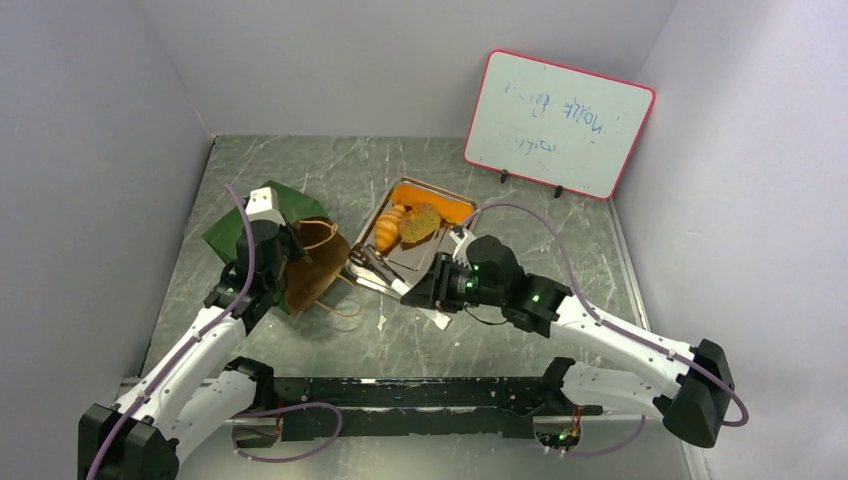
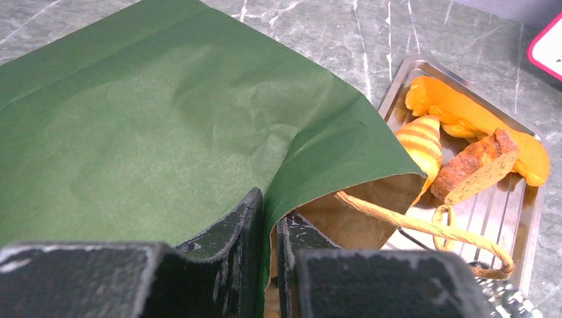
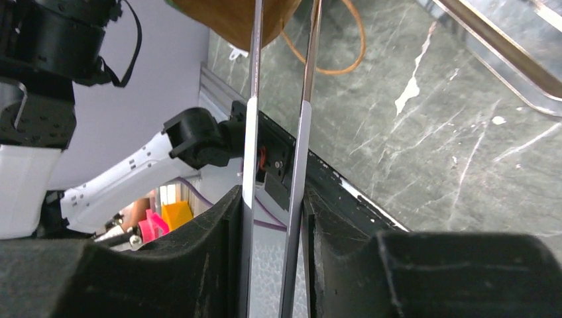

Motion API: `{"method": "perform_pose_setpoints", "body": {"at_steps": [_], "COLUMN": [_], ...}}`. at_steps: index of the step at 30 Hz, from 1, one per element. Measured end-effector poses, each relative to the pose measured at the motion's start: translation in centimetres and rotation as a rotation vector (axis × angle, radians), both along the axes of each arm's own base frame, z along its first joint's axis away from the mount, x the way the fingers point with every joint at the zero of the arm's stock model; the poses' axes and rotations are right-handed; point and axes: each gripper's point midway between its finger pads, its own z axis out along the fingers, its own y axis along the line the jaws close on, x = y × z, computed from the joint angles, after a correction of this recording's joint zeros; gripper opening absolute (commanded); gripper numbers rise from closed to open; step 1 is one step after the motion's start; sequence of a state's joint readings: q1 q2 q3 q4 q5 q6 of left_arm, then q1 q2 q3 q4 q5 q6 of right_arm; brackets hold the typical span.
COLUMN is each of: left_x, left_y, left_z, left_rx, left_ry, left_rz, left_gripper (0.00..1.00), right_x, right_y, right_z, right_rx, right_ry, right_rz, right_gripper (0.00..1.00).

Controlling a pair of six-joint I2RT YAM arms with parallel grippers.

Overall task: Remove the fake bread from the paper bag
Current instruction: Take out the fake bread from the paper bag.

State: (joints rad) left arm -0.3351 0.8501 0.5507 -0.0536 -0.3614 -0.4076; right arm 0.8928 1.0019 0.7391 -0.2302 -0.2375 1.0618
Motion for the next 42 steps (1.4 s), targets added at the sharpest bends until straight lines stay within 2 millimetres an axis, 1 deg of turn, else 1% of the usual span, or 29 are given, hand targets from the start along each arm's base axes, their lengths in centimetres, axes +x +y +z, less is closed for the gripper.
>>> {"method": "perform_pose_setpoints", "body": {"at_steps": [5,10,13,22,29,33,37,42], "left_x": [0.0,-0.1,-0.2,-0.5,-0.9,-1.1,-1.2,-1.2], "left_y": [-0.2,-0.5,-0.6,-0.8,-0.9,-1.0,-1.0,-1.1], "left_z": [0.0,0.1,0.3,1.5,2.2,2.4,2.6,2.6], "left_rx": [0.000,-0.006,-0.010,-0.026,-0.038,-0.042,-0.044,-0.046], "left_ry": [0.002,0.000,-0.009,-0.039,-0.060,-0.067,-0.072,-0.071], "left_rz": [-0.016,-0.033,-0.038,-0.054,-0.069,-0.075,-0.077,-0.084], "left_gripper": [0.07,0.07,0.07,0.07,0.07,0.07,0.07,0.07], "right_x": [-1.3,-1.2,-0.6,1.5,3.9,5.1,6.1,6.7], "right_y": [1.8,3.4,4.6,8.7,12.9,15.0,16.4,17.0], "right_z": [-0.7,-2.1,-2.8,-3.5,-4.3,-4.4,-4.6,-6.5], "right_rx": [-0.007,-0.023,-0.029,0.007,0.037,0.053,0.058,0.033], "right_ry": [-0.001,0.010,0.015,0.025,0.061,0.067,0.072,0.098], "right_rz": [0.053,0.079,0.083,0.090,0.078,0.074,0.063,0.049], "right_gripper": [0.32,0.31,0.31,0.32,0.35,0.35,0.36,0.37]}}
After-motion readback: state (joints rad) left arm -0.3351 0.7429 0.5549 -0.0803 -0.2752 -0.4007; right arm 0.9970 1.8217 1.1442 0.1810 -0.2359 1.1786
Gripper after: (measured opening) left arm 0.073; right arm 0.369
